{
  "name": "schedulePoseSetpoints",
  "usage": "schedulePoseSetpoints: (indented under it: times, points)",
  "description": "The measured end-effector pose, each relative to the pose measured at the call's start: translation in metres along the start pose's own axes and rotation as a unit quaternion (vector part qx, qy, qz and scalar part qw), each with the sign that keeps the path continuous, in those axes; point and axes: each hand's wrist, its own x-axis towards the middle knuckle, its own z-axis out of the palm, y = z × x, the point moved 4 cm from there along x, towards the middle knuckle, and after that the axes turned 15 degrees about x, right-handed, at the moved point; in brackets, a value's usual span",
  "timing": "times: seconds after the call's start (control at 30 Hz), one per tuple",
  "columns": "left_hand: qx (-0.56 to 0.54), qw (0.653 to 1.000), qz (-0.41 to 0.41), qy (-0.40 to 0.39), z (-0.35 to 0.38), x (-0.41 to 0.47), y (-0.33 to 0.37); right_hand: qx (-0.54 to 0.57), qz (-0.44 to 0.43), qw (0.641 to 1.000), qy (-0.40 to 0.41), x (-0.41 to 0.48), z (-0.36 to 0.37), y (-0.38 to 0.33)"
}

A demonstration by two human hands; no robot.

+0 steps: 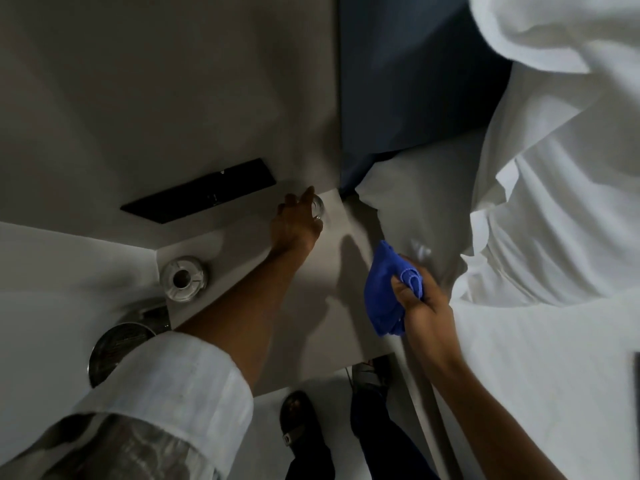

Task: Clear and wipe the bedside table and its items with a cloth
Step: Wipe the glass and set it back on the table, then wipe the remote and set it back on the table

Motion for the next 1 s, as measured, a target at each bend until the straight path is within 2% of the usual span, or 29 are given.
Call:
schedulePoseSetpoints:
  times: [0.03, 0.1, 0.17, 0.2, 0.27, 0.33, 0.43, 0.5, 0.67, 0.8, 0.87, 1.0]
  points:
    - [0.004, 1.0, -0.002, 0.002, 0.0, -0.004, -0.001, -0.003, -0.001, 1.0, 0.001, -0.001, 0.0, 0.0]
    - [-0.019, 0.998, -0.009, 0.058, -0.004, -0.024, -0.002, -0.009, -0.011, 1.0, 0.014, -0.009, -0.002, 0.001]
    - [-0.109, 0.987, 0.004, 0.118, -0.01, -0.053, -0.001, -0.003, -0.026, 0.999, 0.041, -0.017, -0.003, 0.0]
    - [-0.179, 0.977, 0.015, 0.113, -0.01, -0.069, 0.0, 0.009, -0.027, 0.998, 0.05, -0.022, -0.003, -0.001]
    - [-0.346, 0.938, 0.015, 0.032, -0.006, -0.11, 0.002, 0.034, -0.019, 0.998, 0.052, -0.035, 0.0, -0.002]
    - [-0.485, 0.871, 0.007, -0.075, -0.004, -0.158, 0.001, 0.046, -0.019, 0.998, 0.048, -0.055, 0.001, -0.001]
    - [-0.574, 0.797, 0.027, -0.185, 0.004, -0.215, -0.007, 0.094, -0.018, 0.994, 0.05, -0.085, -0.001, 0.004]
    - [-0.604, 0.77, 0.021, -0.205, 0.01, -0.237, -0.013, 0.125, -0.008, 0.991, 0.039, -0.102, -0.002, 0.009]
    - [-0.613, 0.766, -0.015, -0.192, 0.028, -0.281, -0.008, 0.032, 0.027, 0.999, 0.02, -0.133, -0.018, 0.033]
    - [-0.612, 0.767, 0.0, -0.193, 0.04, -0.306, 0.015, -0.037, 0.013, 0.996, 0.074, -0.144, -0.061, 0.04]
    - [-0.606, 0.772, 0.016, -0.192, 0.043, -0.315, 0.035, -0.083, 0.0, 0.992, 0.095, -0.148, -0.089, 0.034]
    - [-0.56, 0.803, 0.055, -0.197, 0.043, -0.342, 0.116, -0.124, -0.024, 0.984, 0.127, -0.164, -0.164, 0.007]
